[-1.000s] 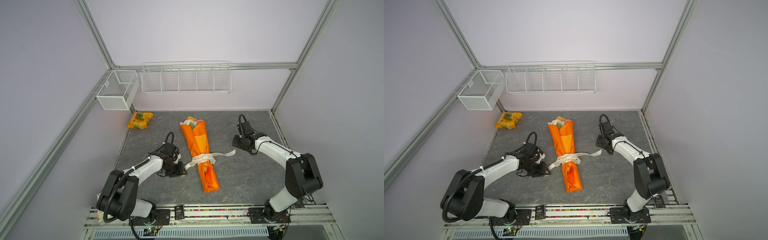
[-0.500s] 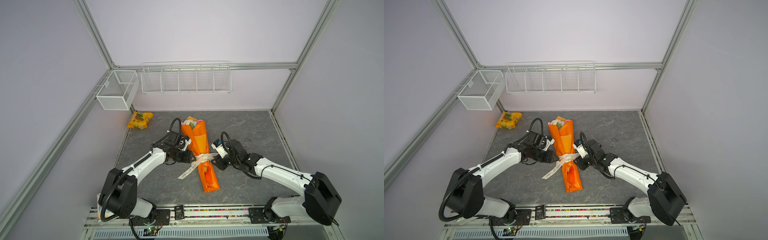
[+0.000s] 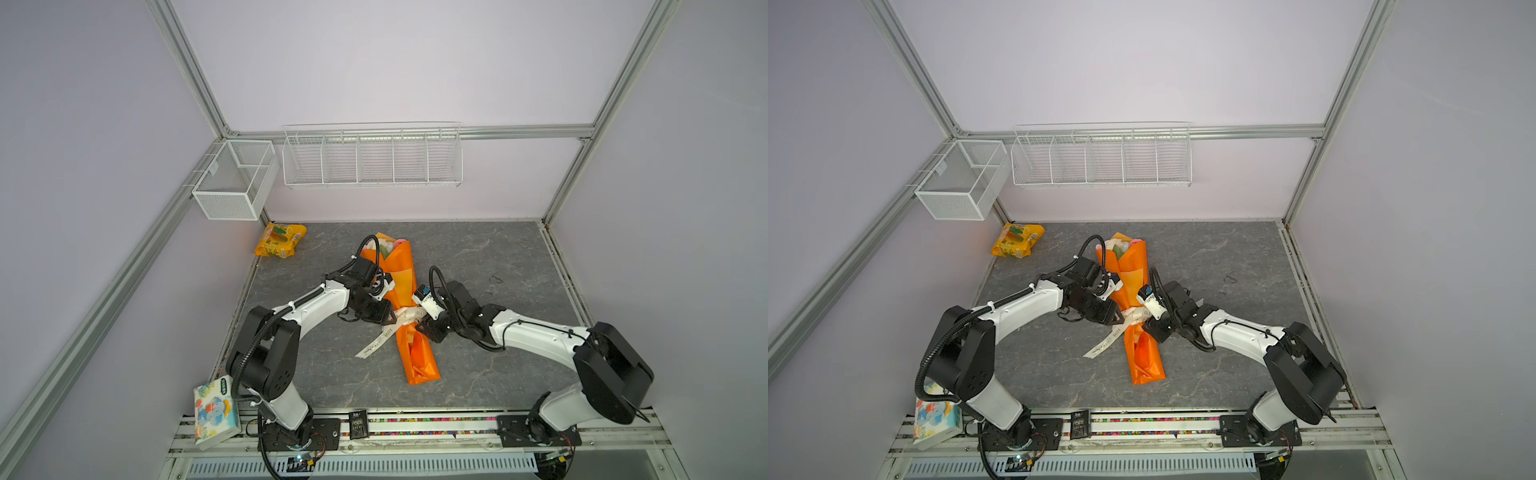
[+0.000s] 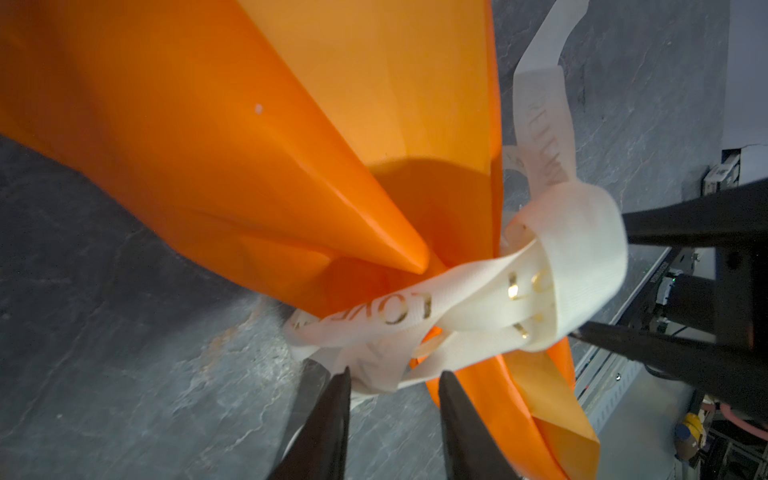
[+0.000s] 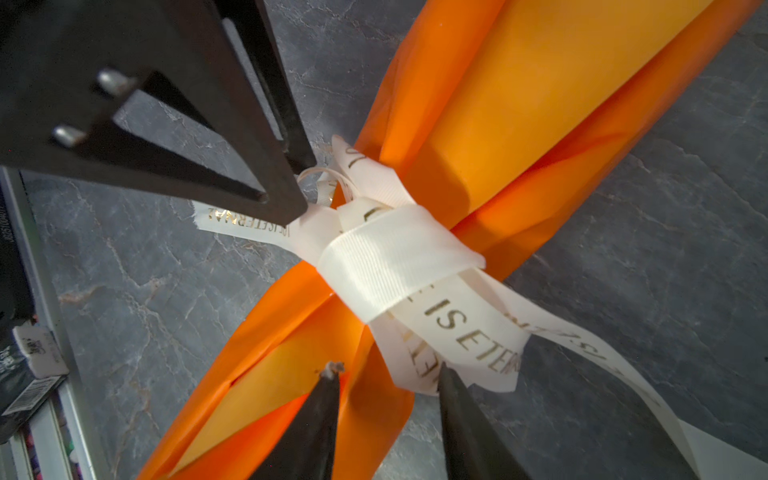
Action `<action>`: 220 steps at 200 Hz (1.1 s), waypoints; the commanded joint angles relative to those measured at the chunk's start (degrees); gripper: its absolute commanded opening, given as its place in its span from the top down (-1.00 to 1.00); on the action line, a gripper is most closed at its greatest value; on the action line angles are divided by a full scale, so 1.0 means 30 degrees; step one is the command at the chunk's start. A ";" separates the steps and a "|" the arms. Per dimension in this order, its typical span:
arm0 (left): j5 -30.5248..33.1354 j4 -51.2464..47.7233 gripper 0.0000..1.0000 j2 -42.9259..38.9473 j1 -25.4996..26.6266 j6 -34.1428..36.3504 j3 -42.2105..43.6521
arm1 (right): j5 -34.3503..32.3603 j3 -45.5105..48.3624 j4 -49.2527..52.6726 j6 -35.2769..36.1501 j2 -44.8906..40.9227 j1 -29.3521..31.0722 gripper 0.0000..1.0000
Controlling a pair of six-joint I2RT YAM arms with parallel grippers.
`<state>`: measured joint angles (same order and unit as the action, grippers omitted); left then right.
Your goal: Tie the bouquet of fake flowers
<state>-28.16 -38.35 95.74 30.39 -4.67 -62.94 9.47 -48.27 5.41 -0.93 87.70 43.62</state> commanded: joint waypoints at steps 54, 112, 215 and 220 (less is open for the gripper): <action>0.0591 -0.1618 0.98 0.1021 -0.0001 0.1238 -0.1845 | -0.1640 -0.1377 0.1364 0.1017 0.0245 0.0138 0.75; 0.0568 -0.2242 1.00 0.0557 -0.0008 0.1543 -0.1874 | -0.2868 -0.2152 0.3653 0.1143 -0.0106 0.0116 0.87; 0.1228 -0.2096 1.00 -0.0881 -0.0751 0.1174 -0.1697 | -0.3433 -0.3307 0.6208 -0.0646 0.0003 0.0084 0.87; 0.1285 -0.2143 1.00 -0.0882 -0.0745 0.1251 -0.1671 | -0.3590 -0.3425 0.6340 -0.0848 0.0088 0.0066 0.87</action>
<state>-24.91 -44.62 94.50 29.15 -1.08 -67.29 -0.78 -56.07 21.21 -1.37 88.51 43.66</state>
